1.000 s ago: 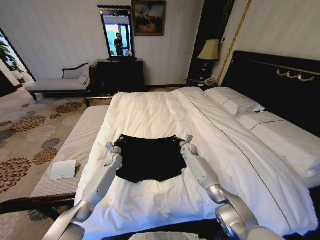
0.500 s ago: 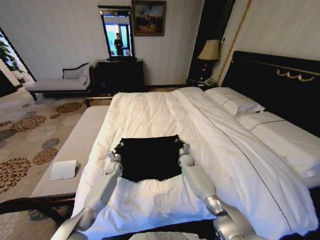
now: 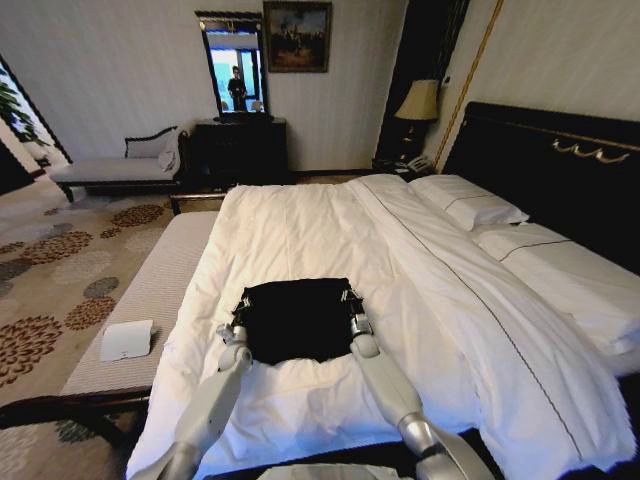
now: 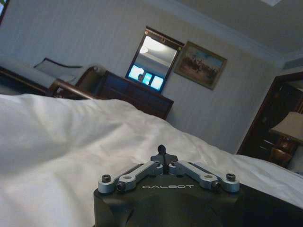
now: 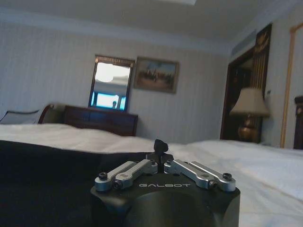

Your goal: Fold the clothes on the bed.

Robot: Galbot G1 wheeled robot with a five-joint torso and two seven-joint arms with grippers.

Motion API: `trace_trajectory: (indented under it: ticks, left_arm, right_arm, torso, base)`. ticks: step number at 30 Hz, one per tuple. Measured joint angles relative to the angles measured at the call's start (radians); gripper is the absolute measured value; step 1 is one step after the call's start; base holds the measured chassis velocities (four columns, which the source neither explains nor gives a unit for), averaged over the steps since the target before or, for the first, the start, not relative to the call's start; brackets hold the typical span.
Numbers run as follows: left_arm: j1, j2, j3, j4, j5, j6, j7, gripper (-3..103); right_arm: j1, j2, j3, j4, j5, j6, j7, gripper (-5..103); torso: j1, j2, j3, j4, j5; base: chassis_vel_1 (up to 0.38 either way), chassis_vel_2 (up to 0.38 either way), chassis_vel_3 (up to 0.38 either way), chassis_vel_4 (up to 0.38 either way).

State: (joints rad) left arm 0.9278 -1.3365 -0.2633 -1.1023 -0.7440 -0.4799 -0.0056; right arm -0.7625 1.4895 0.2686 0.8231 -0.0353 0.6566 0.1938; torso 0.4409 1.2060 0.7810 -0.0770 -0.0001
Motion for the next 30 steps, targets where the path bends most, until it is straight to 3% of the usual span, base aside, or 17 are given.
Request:
trace_trajectory:
  ticks: [4,18,30]
  left_arm:
    - [0.041,0.01,-0.006,-0.027,0.01,-0.022,0.001,0]
    - [0.114,0.069,-0.013,-0.106,0.023,-0.055,-0.01,0]
    - [0.228,0.105,-0.02,-0.217,0.057,-0.075,-0.029,0]
  right_arm:
    - [-0.043,-0.008,-0.003,0.005,-0.044,0.051,0.065,1]
    - [-0.212,-0.063,0.004,0.184,-0.109,0.063,0.096,1]
    - [-0.298,-0.065,0.003,0.289,-0.161,0.066,0.102,1]
  torso:
    - [0.0,0.0,0.0,0.0,-0.0003]
    - [0.0,0.0,0.0,-0.0003,0.0001]
    - [0.0,0.0,0.0,-0.0001,0.0002]
  base:
    - [0.0,0.0,0.0,0.0]
    - [0.0,0.0,0.0,0.0]
    - [0.0,0.0,0.0,0.0]
